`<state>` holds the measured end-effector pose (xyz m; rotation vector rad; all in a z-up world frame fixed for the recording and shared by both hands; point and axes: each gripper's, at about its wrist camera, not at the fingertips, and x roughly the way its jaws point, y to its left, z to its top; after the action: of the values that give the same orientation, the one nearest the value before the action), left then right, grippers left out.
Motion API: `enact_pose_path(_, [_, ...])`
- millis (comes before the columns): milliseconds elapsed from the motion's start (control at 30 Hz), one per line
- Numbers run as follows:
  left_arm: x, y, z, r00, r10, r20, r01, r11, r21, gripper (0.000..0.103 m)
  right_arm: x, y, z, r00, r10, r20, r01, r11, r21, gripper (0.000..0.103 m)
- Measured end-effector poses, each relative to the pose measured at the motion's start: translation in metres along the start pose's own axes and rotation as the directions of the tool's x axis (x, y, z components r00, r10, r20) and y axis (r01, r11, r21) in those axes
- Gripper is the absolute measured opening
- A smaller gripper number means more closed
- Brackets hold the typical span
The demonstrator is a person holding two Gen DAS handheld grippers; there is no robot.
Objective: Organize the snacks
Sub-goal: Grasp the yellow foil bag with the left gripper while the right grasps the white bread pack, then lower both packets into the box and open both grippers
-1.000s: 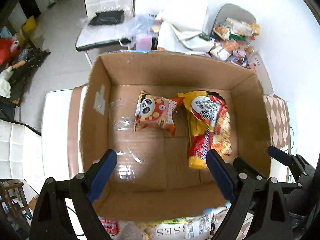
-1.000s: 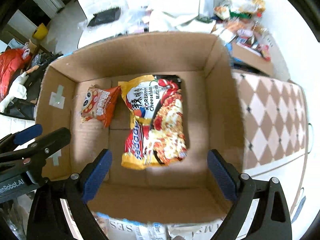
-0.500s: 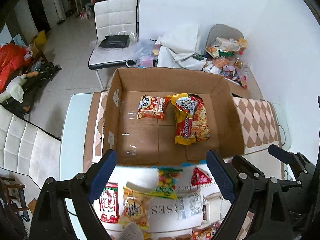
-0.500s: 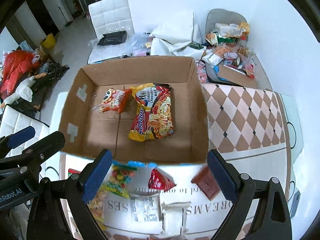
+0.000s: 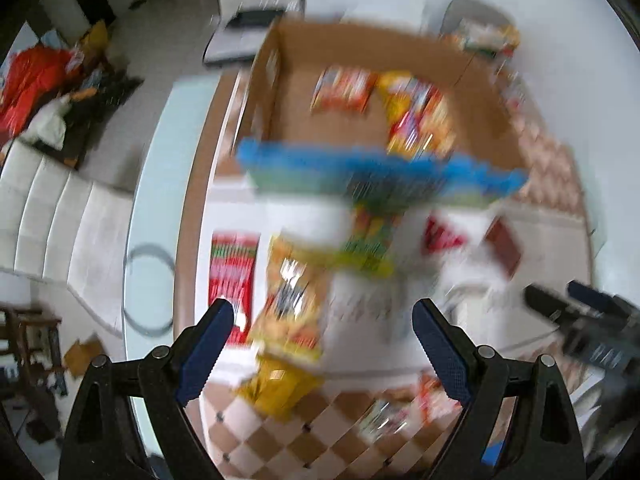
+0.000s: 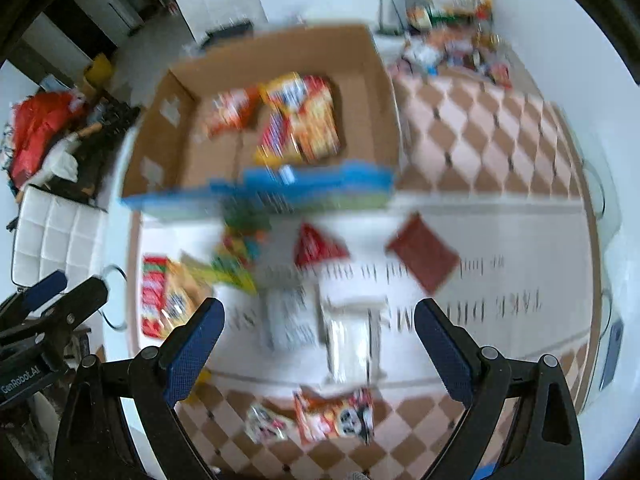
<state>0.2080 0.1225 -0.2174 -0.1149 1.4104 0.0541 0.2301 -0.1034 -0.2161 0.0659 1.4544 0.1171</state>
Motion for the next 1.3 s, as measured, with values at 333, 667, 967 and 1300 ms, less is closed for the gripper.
enact_pose_path(333, [0.105, 0.044, -0.075, 0.96, 0.05, -0.277, -0.035, 0.998, 0.06, 0.091, 0.101, -0.028, -0.038, 0.975, -0.027, -0.221, 0.036, 0.999, 0.035, 0.098])
enact_pose_path(667, [0.15, 0.025, -0.091, 0.937, 0.092, -0.337, -0.042, 0.987, 0.154, 0.058, 0.149, -0.035, -0.041, 0.951, -0.085, -0.298, 0.09, 0.996, 0.003, 0.098])
enact_pose_path(967, [0.154, 0.03, -0.083, 0.932, 0.009, -0.361, -0.02, 0.999, -0.027, 0.057, 0.155, -0.045, -0.053, 0.944, -0.072, -0.323, 0.08, 0.997, 0.013, 0.053])
enact_pose_path(1300, [0.169, 0.01, -0.107, 0.933, 0.039, -0.358, -0.046, 0.999, -0.011, 0.058, 0.153, -0.057, -0.081, 0.926, -0.066, -0.371, 0.077, 0.997, 0.015, 0.061])
